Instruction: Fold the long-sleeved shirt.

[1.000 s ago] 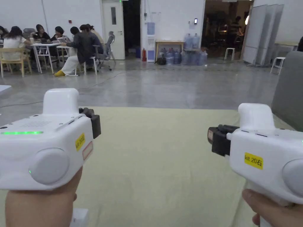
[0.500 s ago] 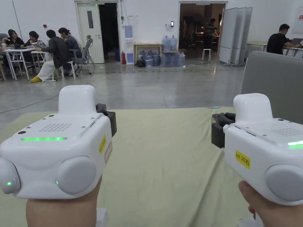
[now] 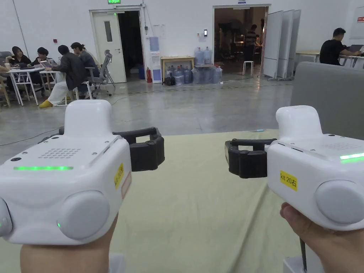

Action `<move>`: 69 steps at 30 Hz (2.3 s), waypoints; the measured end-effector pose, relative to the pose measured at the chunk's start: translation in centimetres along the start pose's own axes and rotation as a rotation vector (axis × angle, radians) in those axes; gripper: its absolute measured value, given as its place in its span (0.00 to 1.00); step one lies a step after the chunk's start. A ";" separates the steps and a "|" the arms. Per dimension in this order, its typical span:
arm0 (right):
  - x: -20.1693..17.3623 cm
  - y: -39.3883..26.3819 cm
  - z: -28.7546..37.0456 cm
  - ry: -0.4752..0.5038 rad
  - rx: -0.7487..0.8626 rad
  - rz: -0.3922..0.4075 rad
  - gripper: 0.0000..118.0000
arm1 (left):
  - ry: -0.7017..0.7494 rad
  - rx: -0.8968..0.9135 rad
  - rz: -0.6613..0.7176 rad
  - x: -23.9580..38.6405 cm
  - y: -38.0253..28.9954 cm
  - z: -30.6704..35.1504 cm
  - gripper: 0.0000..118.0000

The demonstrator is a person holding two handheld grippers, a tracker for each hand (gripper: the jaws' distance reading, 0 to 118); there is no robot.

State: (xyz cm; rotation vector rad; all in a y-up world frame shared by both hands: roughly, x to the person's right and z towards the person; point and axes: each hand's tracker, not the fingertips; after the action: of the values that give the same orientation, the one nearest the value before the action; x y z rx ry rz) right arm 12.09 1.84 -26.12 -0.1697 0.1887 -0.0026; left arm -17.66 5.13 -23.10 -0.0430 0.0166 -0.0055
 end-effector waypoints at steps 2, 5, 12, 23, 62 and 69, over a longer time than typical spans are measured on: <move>0.2 0.3 0.2 0.026 0.012 -0.038 1.00 | -0.001 -0.005 0.002 0.6 -0.8 0.3 1.00; -0.3 1.3 0.4 0.030 0.003 -0.062 1.00 | -0.001 -0.004 0.009 0.3 -0.6 0.3 1.00; -2.0 1.4 0.6 -0.021 -0.005 -0.024 1.00 | -0.014 -0.016 0.072 -1.0 -0.5 0.7 1.00; -2.8 1.5 0.8 0.005 -0.001 -0.037 1.00 | -0.018 -0.025 0.058 -1.1 -0.6 0.9 1.00; -3.7 1.5 0.8 -0.011 -0.002 -0.017 1.00 | -0.033 -0.037 0.072 -1.4 -0.4 1.0 1.00; -4.0 1.5 0.9 -0.017 -0.001 -0.004 1.00 | -0.036 -0.034 0.062 -1.5 -0.3 1.2 1.00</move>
State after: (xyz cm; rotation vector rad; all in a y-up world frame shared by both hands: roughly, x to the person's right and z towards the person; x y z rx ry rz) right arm 8.33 3.59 -24.72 -0.1716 0.1715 -0.0054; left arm -19.12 4.87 -21.82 -0.0763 -0.0177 0.0578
